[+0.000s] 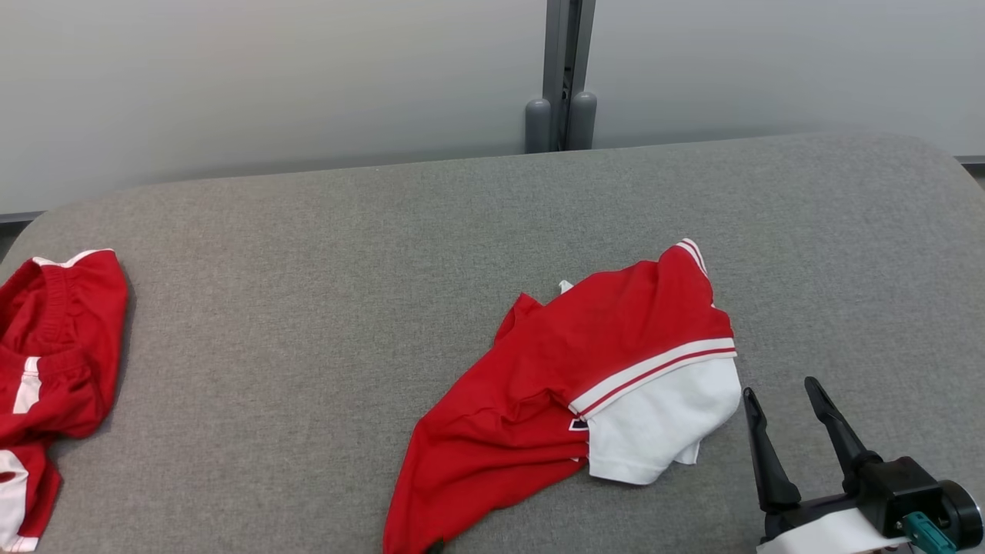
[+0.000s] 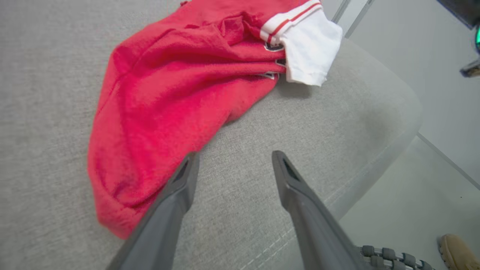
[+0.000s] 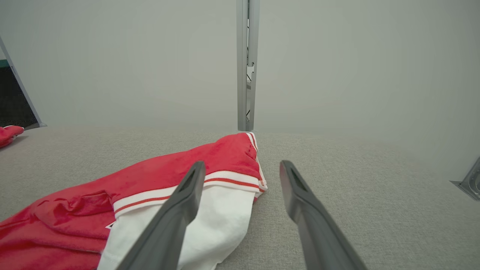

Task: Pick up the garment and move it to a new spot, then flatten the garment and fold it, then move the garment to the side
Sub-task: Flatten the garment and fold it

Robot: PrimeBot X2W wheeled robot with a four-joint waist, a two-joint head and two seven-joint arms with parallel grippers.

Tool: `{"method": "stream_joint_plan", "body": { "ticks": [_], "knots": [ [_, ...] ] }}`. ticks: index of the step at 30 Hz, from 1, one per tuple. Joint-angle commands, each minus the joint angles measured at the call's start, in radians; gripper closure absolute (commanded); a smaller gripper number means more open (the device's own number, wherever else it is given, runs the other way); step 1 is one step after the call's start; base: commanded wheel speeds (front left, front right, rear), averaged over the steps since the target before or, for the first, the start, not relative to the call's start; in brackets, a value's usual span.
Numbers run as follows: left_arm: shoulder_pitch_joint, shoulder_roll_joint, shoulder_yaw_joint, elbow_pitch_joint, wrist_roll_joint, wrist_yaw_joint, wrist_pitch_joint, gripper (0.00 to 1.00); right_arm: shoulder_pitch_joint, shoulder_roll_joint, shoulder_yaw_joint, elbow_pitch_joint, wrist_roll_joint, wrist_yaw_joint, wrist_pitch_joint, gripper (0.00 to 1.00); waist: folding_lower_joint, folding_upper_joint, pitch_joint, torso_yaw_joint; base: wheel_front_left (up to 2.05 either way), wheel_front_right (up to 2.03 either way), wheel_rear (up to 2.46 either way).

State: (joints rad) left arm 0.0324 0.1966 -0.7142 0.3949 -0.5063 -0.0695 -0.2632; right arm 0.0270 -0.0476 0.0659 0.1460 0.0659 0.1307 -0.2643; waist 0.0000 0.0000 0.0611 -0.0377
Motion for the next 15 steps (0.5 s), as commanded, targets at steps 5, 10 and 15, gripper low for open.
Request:
{"method": "stream_joint_plan", "body": {
  "ticks": [5, 10, 15],
  "knots": [
    [0.04, -0.006, 0.091, -0.114, 0.02, 0.012, -0.002, 0.0, 0.015, -0.005, -0.013, -0.007, -0.004, 0.0, 0.0, 0.0, 0.0, 0.0, -0.02, -0.003, 0.0, 0.0, 0.0],
    [0.092, 0.011, 0.198, -0.253, 0.02, 0.057, -0.002, 0.0, 0.032, -0.005, -0.029, -0.032, -0.013, 0.0, 0.0, 0.0, 0.0, 0.0, -0.053, -0.002, 0.0, 0.0, 0.0],
    [0.148, 0.026, 0.339, -0.374, 0.056, 0.14, -0.001, 0.0, 0.049, -0.005, -0.049, -0.078, -0.035, 0.0, 0.0, 0.0, 0.0, 0.0, -0.083, 0.008, 0.0, 0.0, 0.0]
  ]
}}
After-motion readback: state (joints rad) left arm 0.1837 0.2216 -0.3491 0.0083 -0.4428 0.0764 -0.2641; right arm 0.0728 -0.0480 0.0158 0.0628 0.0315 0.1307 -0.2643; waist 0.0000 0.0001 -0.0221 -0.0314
